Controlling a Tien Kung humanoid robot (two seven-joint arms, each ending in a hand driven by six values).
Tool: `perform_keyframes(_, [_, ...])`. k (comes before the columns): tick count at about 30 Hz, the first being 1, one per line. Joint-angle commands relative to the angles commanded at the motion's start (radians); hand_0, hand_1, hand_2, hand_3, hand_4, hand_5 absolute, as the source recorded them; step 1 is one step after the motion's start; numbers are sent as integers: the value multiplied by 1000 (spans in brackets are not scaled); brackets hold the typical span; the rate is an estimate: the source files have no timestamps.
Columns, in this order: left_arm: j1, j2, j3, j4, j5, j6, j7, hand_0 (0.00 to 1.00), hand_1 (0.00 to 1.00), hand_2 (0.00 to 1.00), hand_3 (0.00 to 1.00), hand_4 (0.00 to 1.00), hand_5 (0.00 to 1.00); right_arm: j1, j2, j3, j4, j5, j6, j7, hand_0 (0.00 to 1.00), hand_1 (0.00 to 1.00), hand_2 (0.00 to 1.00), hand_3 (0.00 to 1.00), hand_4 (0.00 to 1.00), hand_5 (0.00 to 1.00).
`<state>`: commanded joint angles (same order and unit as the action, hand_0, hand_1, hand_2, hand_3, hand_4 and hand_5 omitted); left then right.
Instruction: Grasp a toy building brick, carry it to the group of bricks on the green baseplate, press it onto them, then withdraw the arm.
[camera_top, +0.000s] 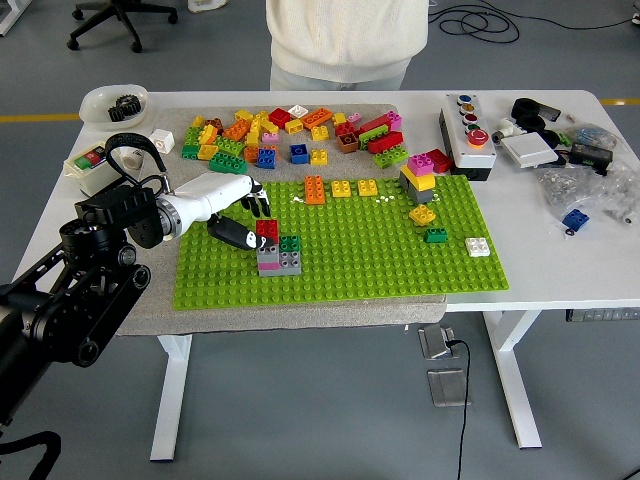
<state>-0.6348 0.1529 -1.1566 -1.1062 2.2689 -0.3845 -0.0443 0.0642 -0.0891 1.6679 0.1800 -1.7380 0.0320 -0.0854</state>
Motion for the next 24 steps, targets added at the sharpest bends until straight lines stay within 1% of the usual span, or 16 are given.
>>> perform_keyframes(9, [11, 7, -5, -41, 0, -19, 1, 749, 672, 608, 583, 852, 440, 0, 0, 2, 0, -1, 0, 0, 744, 638, 681, 624, 849, 565])
perform_keyframes(19, [14, 5, -19, -49, 0, -7, -3, 750, 671, 613, 589, 855, 443, 1, 1, 2, 0, 1, 0, 1, 744, 638, 681, 624, 849, 564])
perform_keyframes(20, [17, 4, -25, -56, 0, -6, -3, 774, 690, 670, 642, 926, 522, 1, 1, 3, 0, 1, 0, 0, 744, 637, 681, 623, 849, 564])
perform_keyframes(21, [18, 4, -27, -57, 0, -5, -2, 774, 690, 670, 642, 926, 522, 1, 1, 3, 0, 1, 0, 0, 744, 637, 681, 623, 849, 564])
perform_keyframes(24, [25, 5, -45, -87, 0, -4, 1, 774, 690, 670, 642, 926, 522, 0, 0, 5, 0, 0, 1, 0, 744, 637, 681, 623, 849, 564])
